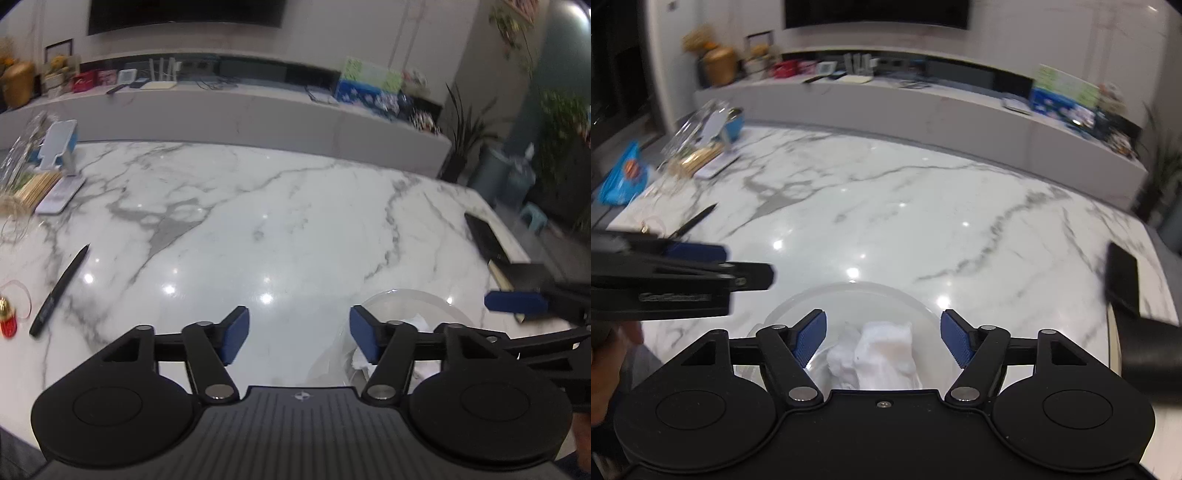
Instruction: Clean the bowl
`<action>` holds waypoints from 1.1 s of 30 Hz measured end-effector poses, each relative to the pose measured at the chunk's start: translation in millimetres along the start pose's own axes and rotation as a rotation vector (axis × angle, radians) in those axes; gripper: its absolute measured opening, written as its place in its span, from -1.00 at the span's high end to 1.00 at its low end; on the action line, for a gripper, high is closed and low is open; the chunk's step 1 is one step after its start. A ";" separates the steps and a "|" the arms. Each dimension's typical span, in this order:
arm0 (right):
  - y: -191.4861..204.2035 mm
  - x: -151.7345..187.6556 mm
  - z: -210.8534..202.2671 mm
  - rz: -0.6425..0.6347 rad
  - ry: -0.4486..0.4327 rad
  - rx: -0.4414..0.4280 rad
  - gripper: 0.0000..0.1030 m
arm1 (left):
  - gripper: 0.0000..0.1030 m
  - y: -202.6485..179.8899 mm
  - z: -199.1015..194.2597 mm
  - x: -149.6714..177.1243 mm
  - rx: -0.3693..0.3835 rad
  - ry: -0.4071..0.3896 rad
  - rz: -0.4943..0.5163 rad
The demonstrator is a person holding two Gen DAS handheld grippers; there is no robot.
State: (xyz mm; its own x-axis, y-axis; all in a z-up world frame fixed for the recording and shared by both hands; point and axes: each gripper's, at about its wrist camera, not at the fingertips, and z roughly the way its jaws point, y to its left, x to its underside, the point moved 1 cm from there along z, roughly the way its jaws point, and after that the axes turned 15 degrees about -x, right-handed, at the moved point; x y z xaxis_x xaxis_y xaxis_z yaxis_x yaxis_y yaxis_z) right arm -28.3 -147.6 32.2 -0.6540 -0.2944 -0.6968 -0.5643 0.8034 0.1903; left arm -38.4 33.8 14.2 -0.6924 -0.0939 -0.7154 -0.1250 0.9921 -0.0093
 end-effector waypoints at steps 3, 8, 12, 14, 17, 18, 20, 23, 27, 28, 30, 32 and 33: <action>1.5 11.1 -10.6 0.033 -0.072 0.012 -0.42 | -0.42 -0.6 -9.2 6.9 -0.037 -0.040 0.020; 8.5 23.8 -25.5 0.040 -0.157 0.056 -0.48 | -0.42 -7.5 -23.7 17.4 -0.055 -0.098 0.046; 9.1 32.3 -35.9 0.079 -0.200 0.053 -0.48 | -0.42 -13.7 -31.6 24.8 -0.051 -0.105 0.053; 10.0 36.7 -40.1 0.092 -0.213 0.072 -0.48 | -0.43 -14.6 -33.0 27.3 -0.050 -0.095 0.044; 11.5 42.6 -42.0 0.120 -0.199 0.117 -0.49 | -0.43 -14.9 -33.9 32.2 -0.042 -0.053 0.016; 11.6 44.9 -42.4 0.133 -0.191 0.119 -0.48 | -0.43 -15.2 -34.7 34.5 -0.043 -0.049 0.010; 12.2 48.8 -45.0 0.141 -0.196 0.114 -0.49 | -0.43 -16.4 -37.4 39.8 -0.050 -0.052 0.003; 15.2 57.0 -53.0 0.131 -0.221 0.130 -0.49 | -0.44 -20.1 -42.9 46.7 -0.067 -0.075 0.019; 15.7 69.7 -64.3 0.143 -0.253 0.144 -0.49 | -0.53 -28.4 -50.9 52.3 -0.106 -0.125 0.065; 15.2 71.0 -65.7 0.147 -0.257 0.143 -0.49 | -0.53 -29.8 -51.3 53.1 -0.109 -0.126 0.069; 14.7 77.5 -69.3 0.154 -0.265 0.153 -0.49 | -0.53 -32.0 -51.1 54.6 -0.109 -0.121 0.070; 14.8 81.9 -71.1 0.153 -0.267 0.168 -0.49 | -0.53 -33.1 -50.7 55.2 -0.099 -0.110 0.064; 15.1 84.8 -71.8 0.153 -0.268 0.176 -0.49 | -0.53 -33.8 -50.4 55.7 -0.095 -0.102 0.062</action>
State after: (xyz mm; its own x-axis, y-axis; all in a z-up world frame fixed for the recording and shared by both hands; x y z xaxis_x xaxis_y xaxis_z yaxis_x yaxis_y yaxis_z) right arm -128.5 -197.7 25.6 -0.5557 -0.0365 -0.8306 -0.3594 0.9114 0.2004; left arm -108.6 -9.1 9.9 -0.6253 -0.0191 -0.7801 -0.1540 0.9830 0.0994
